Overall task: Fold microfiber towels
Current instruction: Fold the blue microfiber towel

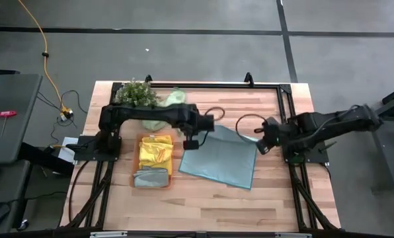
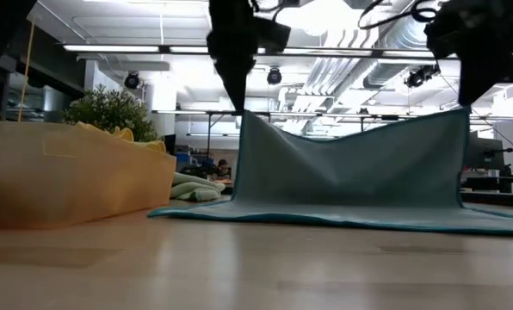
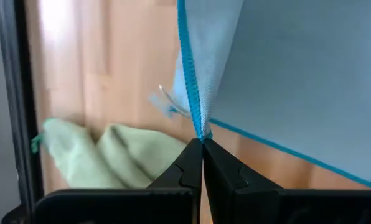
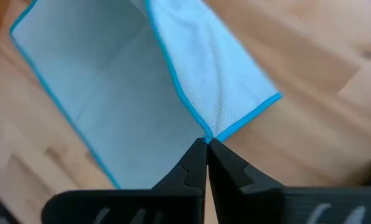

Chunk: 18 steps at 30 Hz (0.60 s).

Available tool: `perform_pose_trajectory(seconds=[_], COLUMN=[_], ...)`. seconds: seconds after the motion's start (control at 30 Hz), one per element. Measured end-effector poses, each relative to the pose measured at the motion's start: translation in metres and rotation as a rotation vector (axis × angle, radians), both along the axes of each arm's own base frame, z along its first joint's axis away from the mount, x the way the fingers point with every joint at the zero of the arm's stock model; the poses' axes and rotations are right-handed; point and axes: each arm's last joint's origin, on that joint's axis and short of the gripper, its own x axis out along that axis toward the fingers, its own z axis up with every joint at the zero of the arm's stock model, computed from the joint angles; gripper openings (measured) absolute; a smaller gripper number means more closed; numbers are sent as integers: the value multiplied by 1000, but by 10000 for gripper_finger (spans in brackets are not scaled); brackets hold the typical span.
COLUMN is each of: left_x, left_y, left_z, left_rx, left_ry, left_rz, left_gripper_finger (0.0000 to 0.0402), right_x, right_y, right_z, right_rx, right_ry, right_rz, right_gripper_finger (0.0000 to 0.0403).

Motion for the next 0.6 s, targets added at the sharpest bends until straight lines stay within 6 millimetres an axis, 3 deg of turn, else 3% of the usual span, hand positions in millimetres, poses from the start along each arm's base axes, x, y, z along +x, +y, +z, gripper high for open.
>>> perform_pose_trajectory(seconds=[0.3, 0.6], left_x=[1, -3], left_y=[-58, -95], left_z=[-1, -2], left_rx=[-7, -7], left_ry=[27, 45], left_rz=[-64, -110], left_gripper_finger=[0, 0], right_x=[13, 26], right_y=[48, 89], right_z=[-11, -29], right_rx=[86, 132], right_ry=[6, 26], right_rz=[42, 63], right_gripper_finger=[0, 0])
